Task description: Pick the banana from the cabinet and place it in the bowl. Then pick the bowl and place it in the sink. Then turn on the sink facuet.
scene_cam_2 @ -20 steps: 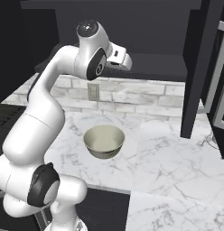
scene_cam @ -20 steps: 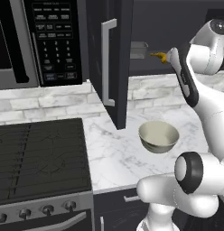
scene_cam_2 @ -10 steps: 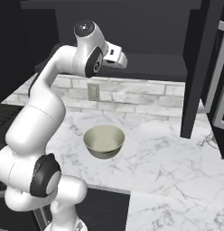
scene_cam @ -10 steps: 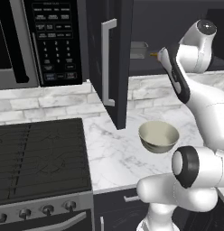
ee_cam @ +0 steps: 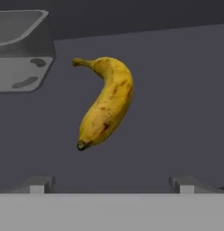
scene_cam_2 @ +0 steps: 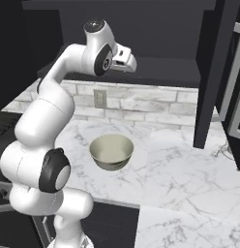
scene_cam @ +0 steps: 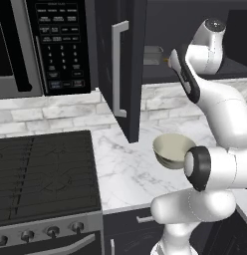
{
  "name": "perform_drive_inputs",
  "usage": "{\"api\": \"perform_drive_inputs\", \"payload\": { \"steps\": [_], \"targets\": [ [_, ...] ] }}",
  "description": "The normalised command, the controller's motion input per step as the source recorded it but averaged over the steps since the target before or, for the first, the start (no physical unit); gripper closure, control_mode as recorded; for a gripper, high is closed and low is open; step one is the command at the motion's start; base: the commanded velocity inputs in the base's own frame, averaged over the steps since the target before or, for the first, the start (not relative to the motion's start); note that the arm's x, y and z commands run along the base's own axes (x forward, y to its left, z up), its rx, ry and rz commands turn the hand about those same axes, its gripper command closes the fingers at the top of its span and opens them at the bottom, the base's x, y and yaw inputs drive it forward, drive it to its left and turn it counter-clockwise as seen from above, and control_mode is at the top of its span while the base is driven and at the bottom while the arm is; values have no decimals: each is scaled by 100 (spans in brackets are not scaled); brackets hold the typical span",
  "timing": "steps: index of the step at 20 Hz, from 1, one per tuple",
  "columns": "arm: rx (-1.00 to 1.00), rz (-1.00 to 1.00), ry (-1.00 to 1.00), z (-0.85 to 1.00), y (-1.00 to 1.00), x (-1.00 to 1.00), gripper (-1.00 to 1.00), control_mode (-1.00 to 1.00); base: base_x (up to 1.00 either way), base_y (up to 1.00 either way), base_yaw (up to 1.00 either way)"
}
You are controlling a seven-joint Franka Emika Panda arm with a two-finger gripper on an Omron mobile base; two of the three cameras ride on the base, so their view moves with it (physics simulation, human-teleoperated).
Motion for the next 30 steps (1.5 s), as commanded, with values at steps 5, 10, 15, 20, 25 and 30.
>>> {"api": "perform_drive_inputs", "payload": {
  "steps": [5, 10, 15, 20, 25, 30],
  "targets": [
    [0, 0, 13, -1, 0, 36, -100, -100, 0, 0, 0],
    [0, 0, 4, -4, 0, 29, -100, -100, 0, 0, 0],
    [0, 0, 0, -20, 0, 21, -100, -100, 0, 0, 0],
    [0, 0, 0, -24, -3, 26, -100, -100, 0, 0, 0],
    [0, 0, 0, -14, -4, 9, 100, -100, 0, 0, 0],
    [0, 0, 0, -2, -7, -12, 100, -100, 0, 0, 0]
  ]
}}
